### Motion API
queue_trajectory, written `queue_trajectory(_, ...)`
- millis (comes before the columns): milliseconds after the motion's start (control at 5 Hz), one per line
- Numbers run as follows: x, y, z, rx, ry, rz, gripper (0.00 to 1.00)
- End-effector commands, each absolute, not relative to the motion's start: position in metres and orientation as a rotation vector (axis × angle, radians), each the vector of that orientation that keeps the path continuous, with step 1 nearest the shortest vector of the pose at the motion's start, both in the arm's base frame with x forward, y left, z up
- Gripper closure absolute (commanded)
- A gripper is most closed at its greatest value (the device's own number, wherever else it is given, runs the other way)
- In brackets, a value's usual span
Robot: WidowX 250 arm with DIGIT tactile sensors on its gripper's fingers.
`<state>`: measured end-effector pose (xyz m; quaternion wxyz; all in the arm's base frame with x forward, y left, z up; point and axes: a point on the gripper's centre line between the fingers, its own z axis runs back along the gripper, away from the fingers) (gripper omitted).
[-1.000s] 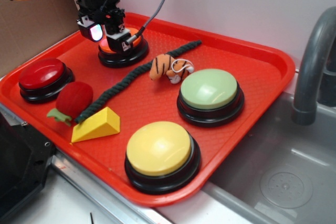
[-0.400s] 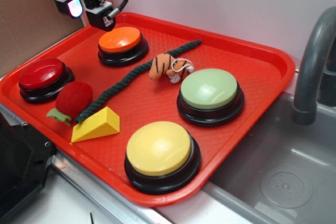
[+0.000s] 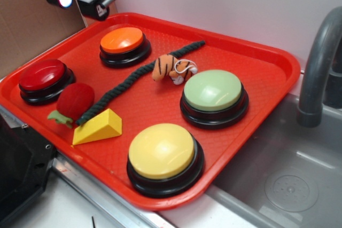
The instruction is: Push the orange button.
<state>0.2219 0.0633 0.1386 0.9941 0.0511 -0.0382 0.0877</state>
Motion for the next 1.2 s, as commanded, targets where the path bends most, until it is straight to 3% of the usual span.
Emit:
queue_trajectory(0,0.2258,0.0601,0.1663,0.084,-0.142,0.173,0.00)
queue_trajectory(400,0.2239,0.0607,0.1744,0.060,-0.144,0.182,0.00)
queue_trajectory(1000,0.2252,0.0551,0.1707,0.085,-0.142,0.174,0.00)
